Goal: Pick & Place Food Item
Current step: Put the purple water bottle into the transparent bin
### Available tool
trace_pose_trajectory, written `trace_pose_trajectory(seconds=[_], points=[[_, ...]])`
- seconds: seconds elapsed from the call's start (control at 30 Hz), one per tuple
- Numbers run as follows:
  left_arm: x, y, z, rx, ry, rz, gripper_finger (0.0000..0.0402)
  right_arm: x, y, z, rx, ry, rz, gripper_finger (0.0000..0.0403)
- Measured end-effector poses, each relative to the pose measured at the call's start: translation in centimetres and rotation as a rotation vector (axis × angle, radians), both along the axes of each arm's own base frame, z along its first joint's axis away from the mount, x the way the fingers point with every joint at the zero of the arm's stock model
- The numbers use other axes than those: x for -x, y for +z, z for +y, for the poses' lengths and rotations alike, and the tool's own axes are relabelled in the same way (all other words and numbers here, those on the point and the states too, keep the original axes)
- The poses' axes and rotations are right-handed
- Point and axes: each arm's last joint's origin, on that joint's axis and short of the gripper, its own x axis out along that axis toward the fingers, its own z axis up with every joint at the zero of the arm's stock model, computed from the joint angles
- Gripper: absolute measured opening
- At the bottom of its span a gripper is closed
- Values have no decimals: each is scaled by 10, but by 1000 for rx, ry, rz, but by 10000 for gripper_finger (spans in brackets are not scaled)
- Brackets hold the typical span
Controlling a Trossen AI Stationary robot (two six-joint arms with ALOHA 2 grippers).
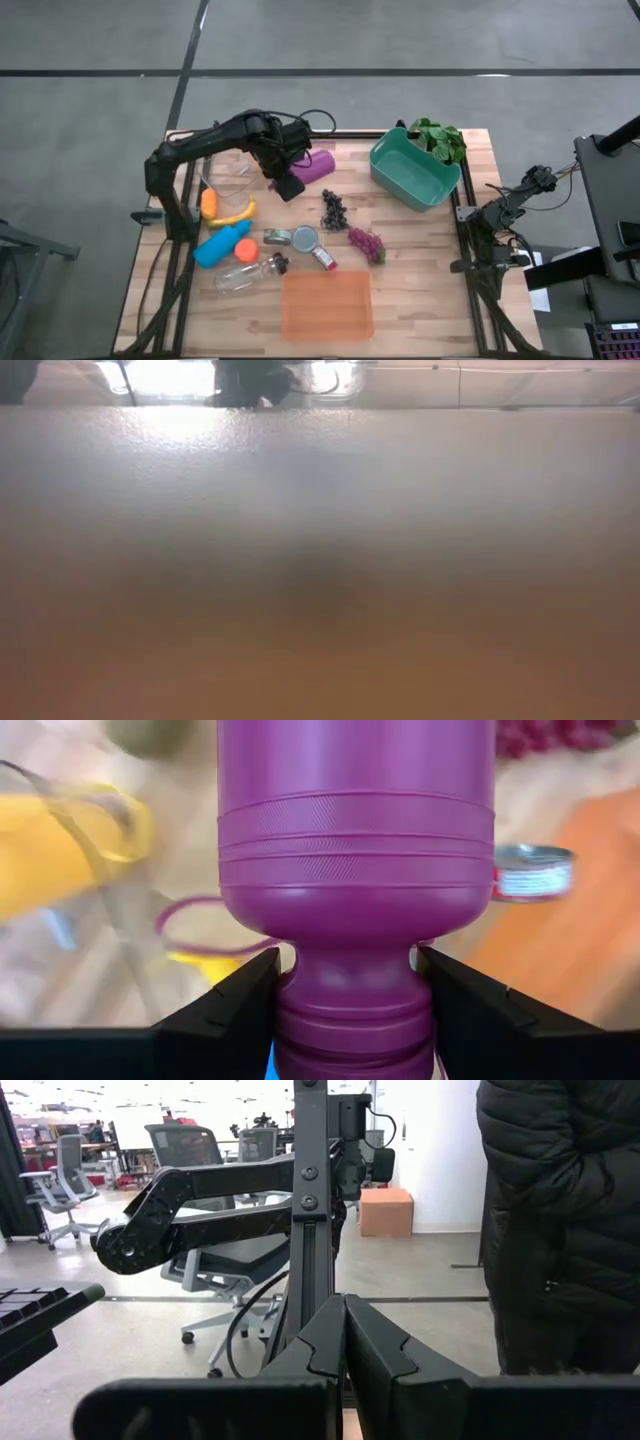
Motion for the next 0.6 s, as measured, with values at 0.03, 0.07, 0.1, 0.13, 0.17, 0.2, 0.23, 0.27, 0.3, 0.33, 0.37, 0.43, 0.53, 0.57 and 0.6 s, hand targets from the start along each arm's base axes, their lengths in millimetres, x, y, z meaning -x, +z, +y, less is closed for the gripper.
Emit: trace_pose_trajectory(seconds=[0.03,0.07,0.1,0.13,0.17,0.2,0.23,0.27,0.3,0.33,0.37,0.43,0.53,0.57,0.6], points=[[1,0,-1,15,-3,4,213,0,0,0,0,0,0,8],[2,0,-3,22,-7,-1,213,0,0,0,0,0,0,8],[4,1,-4,24,-9,-7,213,0,0,0,0,0,0,8],[6,2,-5,26,-10,-5,213,0,0,0,0,0,0,8],[7,2,-5,26,-10,-2,213,0,0,0,0,0,0,8],[8,1,-5,28,-8,2,213,0,0,0,0,0,-1,8],[9,-1,-6,30,-2,11,213,0,0,0,0,0,0,8],[10,-3,-6,34,4,21,213,0,0,0,0,0,-1,8],[11,-5,-7,35,4,27,213,0,0,0,0,0,0,8],[13,-5,-8,36,2,29,213,0,0,0,0,0,-1,8],[14,-5,-9,36,1,26,214,0,0,0,0,0,0,8],[14,-6,-12,32,-9,14,214,0,0,0,0,0,0,8],[13,-7,-21,29,-29,21,214,0,0,0,0,0,0,8],[15,-7,-25,30,-40,32,214,0,0,0,0,0,0,8],[16,-6,-29,30,-51,39,214,0,0,0,0,0,0,8]])
